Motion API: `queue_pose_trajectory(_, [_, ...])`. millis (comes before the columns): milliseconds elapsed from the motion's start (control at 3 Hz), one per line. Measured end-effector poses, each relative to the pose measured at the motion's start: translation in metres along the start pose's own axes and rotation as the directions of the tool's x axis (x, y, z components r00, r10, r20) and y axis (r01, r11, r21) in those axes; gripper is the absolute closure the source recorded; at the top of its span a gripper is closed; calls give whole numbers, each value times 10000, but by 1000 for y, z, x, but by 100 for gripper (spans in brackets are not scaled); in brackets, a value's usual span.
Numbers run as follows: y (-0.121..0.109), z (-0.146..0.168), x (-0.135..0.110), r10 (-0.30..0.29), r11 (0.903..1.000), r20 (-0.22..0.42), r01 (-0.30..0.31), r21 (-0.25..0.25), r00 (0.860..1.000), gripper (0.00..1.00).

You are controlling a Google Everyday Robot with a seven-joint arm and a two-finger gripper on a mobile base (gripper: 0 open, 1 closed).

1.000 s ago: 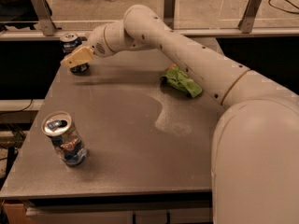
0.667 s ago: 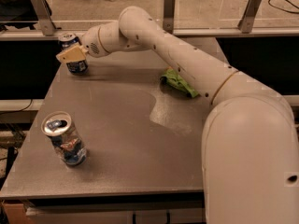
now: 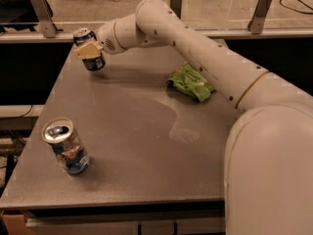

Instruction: Knock pepsi can over

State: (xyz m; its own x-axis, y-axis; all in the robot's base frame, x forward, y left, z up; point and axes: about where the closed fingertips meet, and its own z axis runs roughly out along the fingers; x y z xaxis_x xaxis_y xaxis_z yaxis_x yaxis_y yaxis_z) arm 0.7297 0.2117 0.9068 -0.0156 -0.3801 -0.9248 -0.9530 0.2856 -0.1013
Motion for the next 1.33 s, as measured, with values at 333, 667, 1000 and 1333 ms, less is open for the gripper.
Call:
queue_pose_trajectory(333, [-15,-34,-10,-977,9939,-1111,1027,406,9890,100])
queue_pose_trajectory(667, [-19,-64,9,-1710,9835,-2821,1806,81,9440,100])
queue_pose_trajectory(1000, [-14,-87,33,-2269,9727,-4286,2258,-541,8746,100])
queue_pose_trajectory(1333, [-8,-107,54,-2707,9621,-5322,2448,-1203,8022,100])
